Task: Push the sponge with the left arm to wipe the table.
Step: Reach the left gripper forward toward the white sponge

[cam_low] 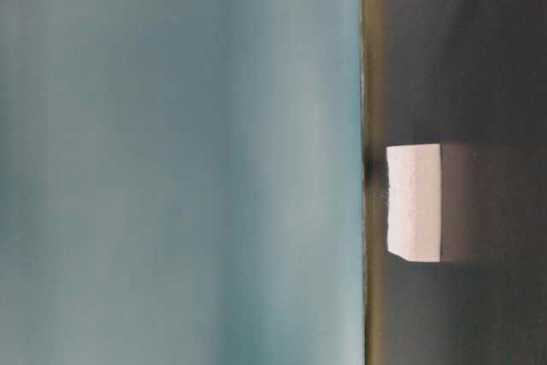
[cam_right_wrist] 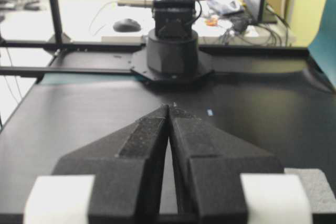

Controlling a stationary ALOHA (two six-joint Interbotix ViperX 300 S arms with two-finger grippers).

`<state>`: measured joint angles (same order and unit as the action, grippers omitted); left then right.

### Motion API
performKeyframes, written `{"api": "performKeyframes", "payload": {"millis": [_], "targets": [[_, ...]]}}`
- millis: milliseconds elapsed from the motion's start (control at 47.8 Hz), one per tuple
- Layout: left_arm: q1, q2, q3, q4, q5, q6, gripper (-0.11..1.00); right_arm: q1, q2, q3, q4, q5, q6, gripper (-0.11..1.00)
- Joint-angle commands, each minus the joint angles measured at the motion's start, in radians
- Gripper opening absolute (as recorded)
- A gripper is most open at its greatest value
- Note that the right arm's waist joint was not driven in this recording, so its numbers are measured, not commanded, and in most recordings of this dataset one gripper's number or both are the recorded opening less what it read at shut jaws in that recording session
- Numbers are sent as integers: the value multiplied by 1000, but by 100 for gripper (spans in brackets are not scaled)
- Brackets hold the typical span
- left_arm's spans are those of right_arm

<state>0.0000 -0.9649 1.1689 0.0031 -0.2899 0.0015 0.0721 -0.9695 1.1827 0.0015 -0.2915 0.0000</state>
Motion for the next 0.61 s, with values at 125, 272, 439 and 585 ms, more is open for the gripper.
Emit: {"api": "performKeyframes", "payload": {"millis": [125,272,439,585], "targets": [[84,153,-95,41,40,-80,0,0,14,20,0,21,5,0],[176,299,-173,41,37,-146,0,0,14,25,2,74,12,-1],[255,474,-281,41,35,-178,0,0,12,26,2,100,12,-1],[308,635,-403,41,48,-276,1,0,14,28,2,103,12,-1]]}}
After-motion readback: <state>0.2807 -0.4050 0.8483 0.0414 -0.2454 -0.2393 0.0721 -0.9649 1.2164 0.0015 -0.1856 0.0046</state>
